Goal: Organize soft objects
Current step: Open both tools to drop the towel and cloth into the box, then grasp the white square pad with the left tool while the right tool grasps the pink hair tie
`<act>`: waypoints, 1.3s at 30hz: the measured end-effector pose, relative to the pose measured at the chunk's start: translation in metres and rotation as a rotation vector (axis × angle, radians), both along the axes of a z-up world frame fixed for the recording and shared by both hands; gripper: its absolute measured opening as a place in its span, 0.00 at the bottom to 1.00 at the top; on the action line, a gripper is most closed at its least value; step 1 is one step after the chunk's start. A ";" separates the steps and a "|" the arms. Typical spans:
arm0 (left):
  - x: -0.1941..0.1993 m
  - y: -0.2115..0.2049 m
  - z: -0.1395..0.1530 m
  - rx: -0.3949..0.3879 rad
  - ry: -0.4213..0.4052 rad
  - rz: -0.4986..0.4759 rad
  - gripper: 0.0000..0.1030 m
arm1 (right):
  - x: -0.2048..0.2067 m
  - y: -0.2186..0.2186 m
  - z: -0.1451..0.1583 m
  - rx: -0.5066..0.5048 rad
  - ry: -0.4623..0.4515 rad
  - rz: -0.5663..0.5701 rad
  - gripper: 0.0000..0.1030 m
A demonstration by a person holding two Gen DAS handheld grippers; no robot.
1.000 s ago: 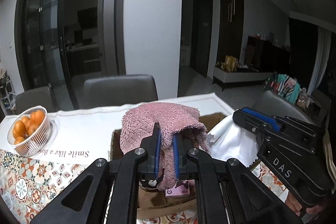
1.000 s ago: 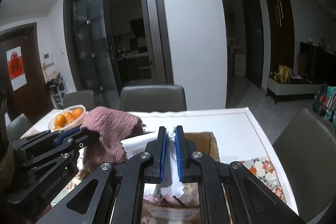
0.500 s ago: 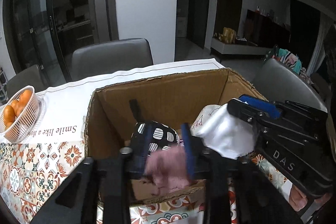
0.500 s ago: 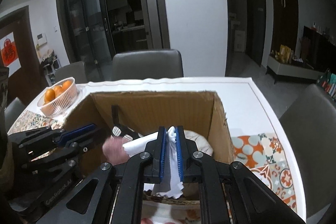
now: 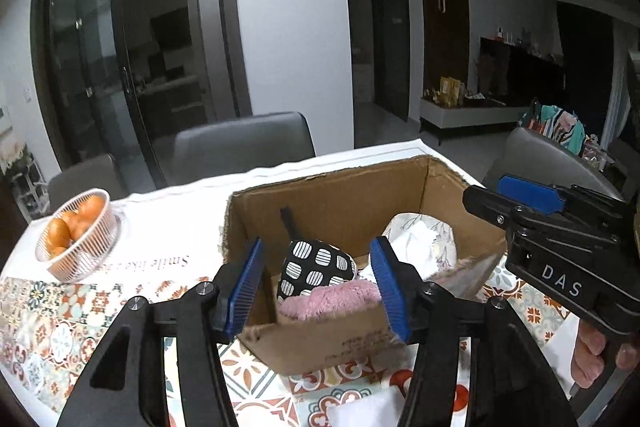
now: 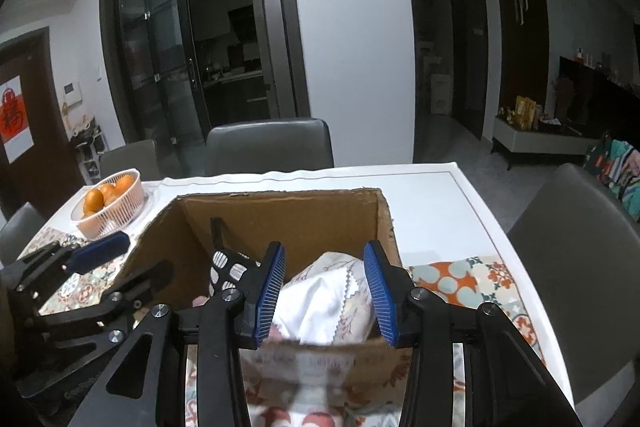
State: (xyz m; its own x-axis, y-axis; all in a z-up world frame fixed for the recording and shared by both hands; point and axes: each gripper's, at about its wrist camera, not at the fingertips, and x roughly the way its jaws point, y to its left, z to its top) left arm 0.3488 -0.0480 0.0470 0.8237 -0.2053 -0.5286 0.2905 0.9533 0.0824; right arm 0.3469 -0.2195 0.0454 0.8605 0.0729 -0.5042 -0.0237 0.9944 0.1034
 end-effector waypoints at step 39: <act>-0.125 0.013 -0.045 -0.066 0.081 -0.003 0.66 | -0.134 -0.001 -0.040 0.014 0.070 -0.071 0.50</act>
State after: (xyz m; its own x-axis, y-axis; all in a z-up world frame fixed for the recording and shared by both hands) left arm 0.2237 -0.0355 0.0021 0.7783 -0.2440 -0.5785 0.2961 0.9551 -0.0045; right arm 0.2125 -0.2210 0.0058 0.8266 0.0207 -0.5624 0.0542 0.9917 0.1162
